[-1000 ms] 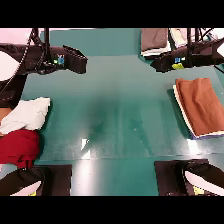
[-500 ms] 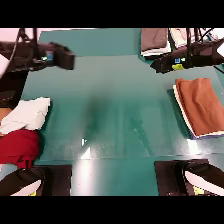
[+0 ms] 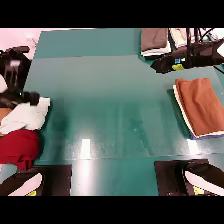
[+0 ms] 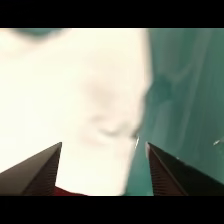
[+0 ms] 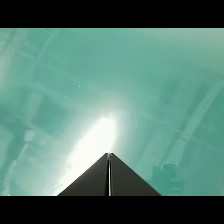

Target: Fold the shirts.

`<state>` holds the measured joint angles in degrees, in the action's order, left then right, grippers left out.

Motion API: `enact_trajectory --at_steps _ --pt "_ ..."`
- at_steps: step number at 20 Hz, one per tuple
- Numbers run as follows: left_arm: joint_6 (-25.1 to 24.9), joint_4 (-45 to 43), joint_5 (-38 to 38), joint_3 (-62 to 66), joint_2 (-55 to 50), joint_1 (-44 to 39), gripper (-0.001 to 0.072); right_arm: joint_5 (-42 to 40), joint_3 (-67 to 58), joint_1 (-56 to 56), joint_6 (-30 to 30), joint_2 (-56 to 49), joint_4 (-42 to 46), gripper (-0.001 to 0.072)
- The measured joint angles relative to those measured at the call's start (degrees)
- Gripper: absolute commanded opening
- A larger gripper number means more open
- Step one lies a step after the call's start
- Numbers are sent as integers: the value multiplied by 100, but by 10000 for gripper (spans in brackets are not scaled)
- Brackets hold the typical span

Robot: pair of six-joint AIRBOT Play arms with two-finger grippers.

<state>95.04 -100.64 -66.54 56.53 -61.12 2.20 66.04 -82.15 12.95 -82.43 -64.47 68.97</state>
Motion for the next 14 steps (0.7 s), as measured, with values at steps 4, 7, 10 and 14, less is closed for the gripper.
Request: enact_trajectory --at_steps 4,7,10,14 --pt "166 -72 586 -999 0 262 186 -7 0 2 0 -2 0 20" --pt "221 -76 684 -1093 7 323 26 -72 0 0 0 -2 2 20" --pt "236 -83 538 -621 125 319 24 -155 -2 2 0 7 0 20" --pt "70 -96 365 863 726 -264 23 -435 -2 2 0 216 0 19"
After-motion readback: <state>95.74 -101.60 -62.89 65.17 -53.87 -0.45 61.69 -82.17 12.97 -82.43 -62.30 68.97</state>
